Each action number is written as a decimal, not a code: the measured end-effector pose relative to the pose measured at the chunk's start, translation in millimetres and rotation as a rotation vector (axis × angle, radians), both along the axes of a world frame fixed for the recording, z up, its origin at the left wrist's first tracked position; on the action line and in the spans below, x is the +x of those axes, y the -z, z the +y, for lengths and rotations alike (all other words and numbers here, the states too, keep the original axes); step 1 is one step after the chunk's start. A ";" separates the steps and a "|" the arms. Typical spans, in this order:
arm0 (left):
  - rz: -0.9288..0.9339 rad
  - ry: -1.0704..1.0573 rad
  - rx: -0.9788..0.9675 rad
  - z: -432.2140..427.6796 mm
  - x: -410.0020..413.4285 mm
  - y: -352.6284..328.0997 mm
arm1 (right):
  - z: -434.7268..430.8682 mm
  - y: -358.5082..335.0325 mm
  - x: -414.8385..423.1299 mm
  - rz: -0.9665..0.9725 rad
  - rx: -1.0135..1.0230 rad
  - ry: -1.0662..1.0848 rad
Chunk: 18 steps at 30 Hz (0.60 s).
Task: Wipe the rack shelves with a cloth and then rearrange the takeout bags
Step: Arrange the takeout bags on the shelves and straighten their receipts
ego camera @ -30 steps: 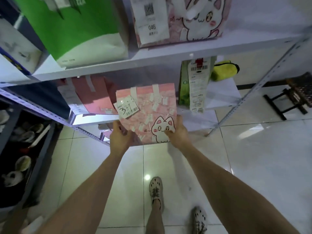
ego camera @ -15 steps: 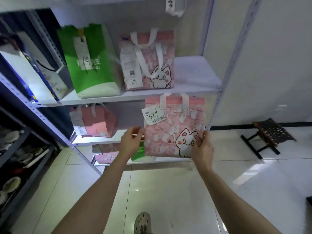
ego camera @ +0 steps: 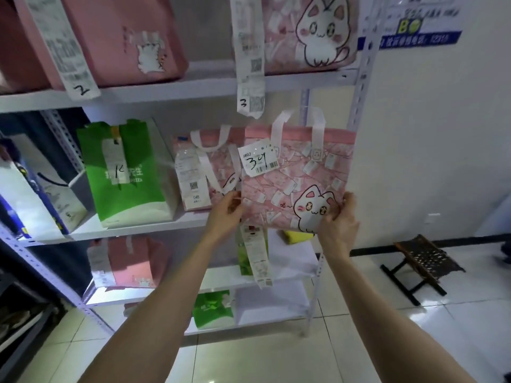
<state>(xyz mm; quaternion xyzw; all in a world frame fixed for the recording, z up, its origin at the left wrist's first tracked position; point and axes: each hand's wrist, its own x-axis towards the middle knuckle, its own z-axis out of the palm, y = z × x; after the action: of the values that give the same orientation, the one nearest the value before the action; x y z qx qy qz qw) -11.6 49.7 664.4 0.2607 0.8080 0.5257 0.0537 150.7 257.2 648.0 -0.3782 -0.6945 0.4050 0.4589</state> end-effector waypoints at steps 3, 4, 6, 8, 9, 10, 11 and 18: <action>0.155 -0.166 0.036 9.3 -25.2 -0.5 | 15.5 -6.2 -18.4 -0.004 0.022 0.036; 0.186 -0.284 0.102 8.8 -35.4 -3.3 | 19.8 -5.6 -23.5 -0.003 0.027 0.059; 0.256 -0.542 0.188 2.2 -57.5 -10.8 | 27.0 -0.8 -32.5 -0.012 0.038 0.092; 0.239 -0.721 0.121 -6.4 -78.2 -17.9 | 31.9 4.2 -41.4 -0.015 0.037 0.110; 0.202 -0.745 0.079 -10.3 -87.1 -18.9 | 33.2 6.5 -45.6 -0.020 0.033 0.120; 0.160 -0.728 0.058 -14.1 -95.8 -17.8 | 33.4 7.9 -49.6 -0.022 0.028 0.131; 0.109 -0.688 0.059 -17.5 -102.9 -15.2 | 32.8 9.0 -53.2 -0.023 0.023 0.139; 0.099 -0.336 0.008 -8.1 -102.4 7.7 | 12.1 16.0 -81.3 -0.019 0.057 0.081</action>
<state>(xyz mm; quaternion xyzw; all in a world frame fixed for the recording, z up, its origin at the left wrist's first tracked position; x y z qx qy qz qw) -113.9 41.5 656.7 0.1476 0.8397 0.5171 -0.0757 69.4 269.3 632.0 -0.3966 -0.6943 0.3623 0.4789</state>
